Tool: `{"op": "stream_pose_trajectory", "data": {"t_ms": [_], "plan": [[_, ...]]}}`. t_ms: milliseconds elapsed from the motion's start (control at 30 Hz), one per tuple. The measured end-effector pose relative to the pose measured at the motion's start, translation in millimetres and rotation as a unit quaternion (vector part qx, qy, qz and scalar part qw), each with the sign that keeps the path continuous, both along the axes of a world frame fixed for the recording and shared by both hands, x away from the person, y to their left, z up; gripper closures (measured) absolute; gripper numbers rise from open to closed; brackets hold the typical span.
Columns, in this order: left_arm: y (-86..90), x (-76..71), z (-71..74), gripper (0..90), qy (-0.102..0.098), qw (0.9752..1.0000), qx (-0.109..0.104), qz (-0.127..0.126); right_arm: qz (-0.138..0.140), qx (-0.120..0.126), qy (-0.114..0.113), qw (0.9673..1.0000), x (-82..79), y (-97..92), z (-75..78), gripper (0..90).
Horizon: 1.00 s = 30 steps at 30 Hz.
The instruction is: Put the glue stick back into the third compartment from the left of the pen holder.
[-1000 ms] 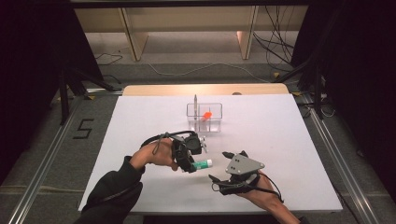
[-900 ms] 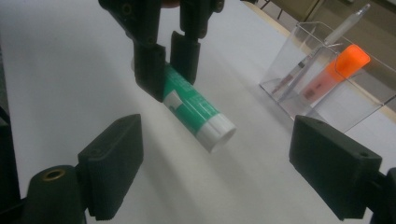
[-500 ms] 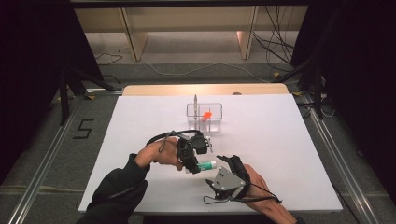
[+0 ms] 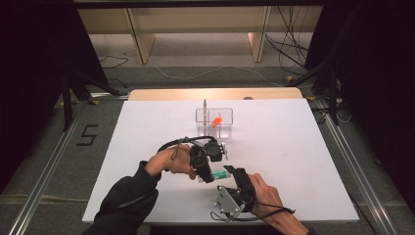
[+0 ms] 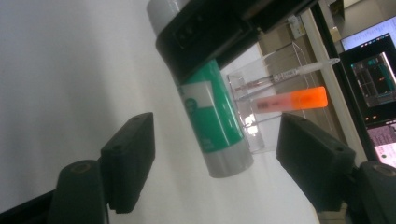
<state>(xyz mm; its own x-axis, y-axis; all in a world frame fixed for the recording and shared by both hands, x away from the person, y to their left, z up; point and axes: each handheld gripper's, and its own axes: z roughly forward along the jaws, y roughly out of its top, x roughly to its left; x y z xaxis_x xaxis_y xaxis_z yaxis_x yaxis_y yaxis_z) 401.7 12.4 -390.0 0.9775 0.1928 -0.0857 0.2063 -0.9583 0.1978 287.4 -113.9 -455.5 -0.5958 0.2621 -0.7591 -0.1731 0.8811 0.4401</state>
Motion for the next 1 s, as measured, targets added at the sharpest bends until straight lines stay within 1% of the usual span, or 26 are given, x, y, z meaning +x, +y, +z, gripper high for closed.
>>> {"op": "stream_pose_trajectory", "data": {"t_ms": [67, 100, 167, 200, 233, 267, 300, 333, 400, 467, 567, 633, 667, 700, 733, 767, 800, 833, 900, 933, 1000], "plan": [[-0.8, -0.3, 0.1, 65.1, 0.004, 1.0, 0.001, 0.002, 0.005, -0.012, -0.009, 0.9999, -0.6, 2.3, -1.5, 31.6], [-1.3, -0.5, 0.0, 65.1, 0.003, 1.0, 0.001, 0.002, 0.0, -0.01, -0.013, 0.9999, -1.8, 3.7, -3.1, 32.4], [-2.2, -0.9, 0.4, 65.1, 0.004, 1.0, 0.0, 0.001, 0.005, -0.025, -0.02, 0.9995, -1.8, 5.1, -3.8, 34.0], [-2.6, -1.1, 0.4, 65.1, 0.005, 1.0, 0.001, 0.001, 0.002, -0.026, -0.023, 0.9994, -2.2, 5.9, -4.9, 34.5], [-2.8, -1.1, 0.6, 65.1, 0.006, 1.0, 0.002, 0.001, 0.008, -0.038, -0.029, 0.9988, -1.5, 6.2, -4.8, 35.7], [-3.1, -1.7, 0.6, 65.1, 0.01, 0.9999, 0.001, 0.006, 0.008, -0.042, -0.033, 0.9985, -1.5, 6.7, -5.5, 36.3], [-3.3, -1.4, 0.4, 65.1, 0.009, 0.9999, 0.001, 0.005, 0.004, -0.045, -0.039, 0.9982, -2.1, 7.0, -6.3, 37.1], [-3.5, -0.9, 0.5, 65.1, 0.008, 1.0, 0.003, 0.003, 0.001, -0.042, -0.04, 0.9983, -2.6, 7.6, -7.4, 38.1], [-3.7, -0.9, 0.3, 65.1, 0.009, 0.9999, 0.003, 0.007, 0.003, -0.053, -0.049, 0.9974, -2.6, 8.7, -8.1, 39.8], [-3.8, -1.0, 0.5, 65.1, 0.011, 0.9999, 0.003, 0.008, 0.005, -0.062, -0.052, 0.9967, -3.1, 9.9, -9.2, 41.4], [-4.5, -1.2, 1.0, 65.0, 0.011, 0.9999, 0.005, 0.007, 0.0, -0.066, -0.059, 0.996, -3.6, 11.8, -10.5, 43.4], [-4.9, -1.3, 1.0, 65.1, 0.013, 0.9999, 0.006, 0.008, 0.0, -0.074, -0.065, 0.9951, -4.5, 12.9, -11.5, 44.8], [-5.2, -1.2, 0.9, 65.1, 0.013, 0.9999, 0.006, 0.008, 0.002, -0.077, -0.074, 0.9943, -4.3, 13.6, -11.8, 45.5], [-5.5, -1.8, 0.4, 65.1, 0.019, 0.9997, 0.005, 0.013, 0.0, -0.076, -0.073, 0.9944, -5.1, 14.3, -12.7, 46.1], [-5.8, -1.7, 0.2, 65.1, 0.019, 0.9997, 0.005, 0.013, 0.006, -0.084, -0.075, 0.9936, -5.1, 14.8, -12.5, 46.8], [-5.9, -1.8, 0.1, 65.1, 0.019, 0.9997, 0.005, 0.013, 0.002, -0.085, -0.077, 0.9934, -5.9, 15.5, -13.4, 47.5], [-6.0, -1.8, 0.1, 65.0, 0.019, 0.9997, 0.005, 0.013, 0.005, -0.093, -0.084, 0.9921, -5.7, 16.0, -13.5, 48.1], [-6.1, -1.6, 0.2, 65.1, 0.021, 0.9997, 0.007, 0.013, 0.003, -0.091, -0.085, 0.9922, -6.1, 16.9, -14.7, 49.0], [-6.2, -1.6, 0.4, 65.1, 0.021, 0.9996, 0.007, 0.014, 0.004, -0.102, -0.091, 0.9906, -6.1, 17.6, -15.1, 50.4], [-6.2, -1.4, 0.4, 65.1, 0.02, 0.9997, 0.008, 0.013, 0.006, -0.104, -0.095, 0.99, -6.0, 18.0, -15.6, 50.6], [-6.3, -1.8, -0.1, 65.1, 0.021, 0.9996, 0.009, 0.014, 0.004, -0.104, -0.097, 0.9899, -6.6, 18.8, -16.7, 52.0]]}}
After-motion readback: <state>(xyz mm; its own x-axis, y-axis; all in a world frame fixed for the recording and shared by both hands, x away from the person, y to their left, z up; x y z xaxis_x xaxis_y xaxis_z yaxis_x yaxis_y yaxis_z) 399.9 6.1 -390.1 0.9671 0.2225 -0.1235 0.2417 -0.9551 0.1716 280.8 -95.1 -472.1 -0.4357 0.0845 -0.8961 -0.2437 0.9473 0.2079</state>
